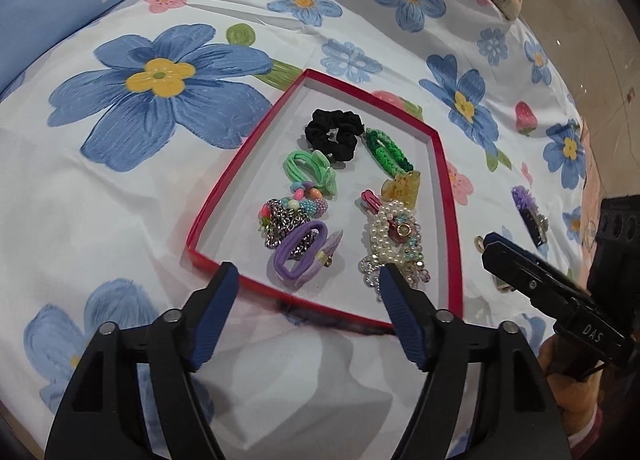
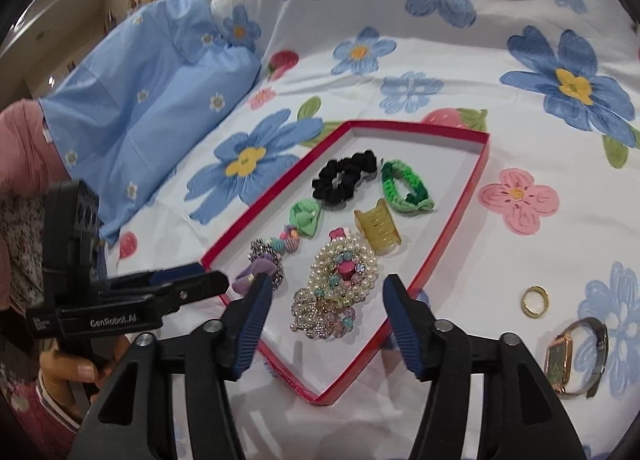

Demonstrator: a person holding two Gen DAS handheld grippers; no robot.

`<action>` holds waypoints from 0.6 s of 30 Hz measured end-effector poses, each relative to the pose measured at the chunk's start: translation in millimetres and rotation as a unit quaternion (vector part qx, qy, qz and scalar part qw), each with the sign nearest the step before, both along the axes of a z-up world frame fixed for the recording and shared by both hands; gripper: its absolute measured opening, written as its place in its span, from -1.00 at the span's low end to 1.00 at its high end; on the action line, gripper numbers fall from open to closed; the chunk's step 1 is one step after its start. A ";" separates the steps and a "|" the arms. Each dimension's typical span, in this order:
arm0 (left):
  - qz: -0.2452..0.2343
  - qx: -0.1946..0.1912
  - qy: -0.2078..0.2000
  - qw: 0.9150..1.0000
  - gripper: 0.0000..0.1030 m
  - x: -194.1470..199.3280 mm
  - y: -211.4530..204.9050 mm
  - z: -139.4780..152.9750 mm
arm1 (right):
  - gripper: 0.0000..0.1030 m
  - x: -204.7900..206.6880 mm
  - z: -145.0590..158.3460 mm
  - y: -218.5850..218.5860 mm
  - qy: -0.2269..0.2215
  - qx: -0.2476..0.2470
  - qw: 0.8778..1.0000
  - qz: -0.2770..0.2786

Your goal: Organize jewelry

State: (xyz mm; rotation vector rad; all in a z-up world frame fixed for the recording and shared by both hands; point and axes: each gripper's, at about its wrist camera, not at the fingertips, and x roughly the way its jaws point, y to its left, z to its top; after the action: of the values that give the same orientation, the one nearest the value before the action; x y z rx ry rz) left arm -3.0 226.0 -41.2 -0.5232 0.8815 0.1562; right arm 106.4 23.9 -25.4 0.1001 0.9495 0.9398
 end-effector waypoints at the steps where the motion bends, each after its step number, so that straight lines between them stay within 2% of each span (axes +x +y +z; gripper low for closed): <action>1: 0.003 -0.003 -0.006 1.000 0.46 -3.7 -0.7 2.0 | 0.29 -0.7 0.2 -2.6 0.003 0.006 1.000 -0.003; 7: 0.007 -0.006 -0.011 1.000 0.60 -14.6 -8.8 6.0 | 0.37 -7.2 -3.9 -11.1 0.019 0.023 0.999 -0.013; 18: 0.013 -0.001 -0.010 1.000 0.61 -32.0 -19.3 7.5 | 0.47 -22.9 -7.2 -22.3 0.024 0.038 0.999 -0.023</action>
State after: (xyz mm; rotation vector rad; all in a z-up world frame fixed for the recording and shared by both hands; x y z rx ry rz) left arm -35.0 206.7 -33.7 -0.5372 0.8562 0.1737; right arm 83.5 1.6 -32.6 0.2085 0.9518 0.9342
